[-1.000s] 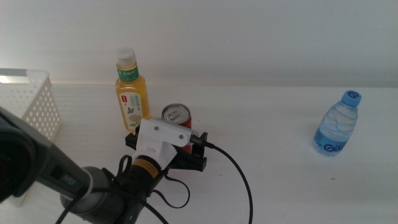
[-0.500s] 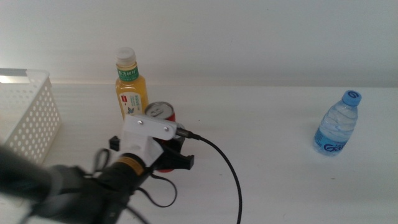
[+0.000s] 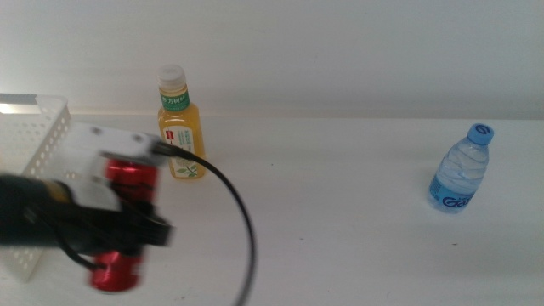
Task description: Use arms to grab the bottles and put them into the dustbin to the left of the table.
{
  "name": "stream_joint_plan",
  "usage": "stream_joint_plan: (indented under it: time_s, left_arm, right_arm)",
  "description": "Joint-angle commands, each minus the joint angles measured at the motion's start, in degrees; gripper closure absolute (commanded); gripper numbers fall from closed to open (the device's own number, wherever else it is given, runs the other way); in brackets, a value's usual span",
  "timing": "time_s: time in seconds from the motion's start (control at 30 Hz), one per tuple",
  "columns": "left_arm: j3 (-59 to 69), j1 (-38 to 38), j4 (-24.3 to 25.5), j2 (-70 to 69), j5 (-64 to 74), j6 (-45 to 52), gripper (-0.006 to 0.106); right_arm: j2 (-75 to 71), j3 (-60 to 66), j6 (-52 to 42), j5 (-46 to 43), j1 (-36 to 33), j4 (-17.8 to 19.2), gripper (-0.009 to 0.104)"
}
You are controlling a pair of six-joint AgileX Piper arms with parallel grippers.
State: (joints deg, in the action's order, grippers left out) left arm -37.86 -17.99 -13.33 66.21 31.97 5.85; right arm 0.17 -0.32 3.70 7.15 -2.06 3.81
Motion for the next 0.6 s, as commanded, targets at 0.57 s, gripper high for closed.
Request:
stream_joint_plan:
  time_s: [0.57]
  left_arm:
    - [-51.74,44.93,11.81,33.38,42.2,24.39,0.102]
  right_arm:
    - [-2.24,2.59,-0.28,-0.55,0.43,0.27,0.007]
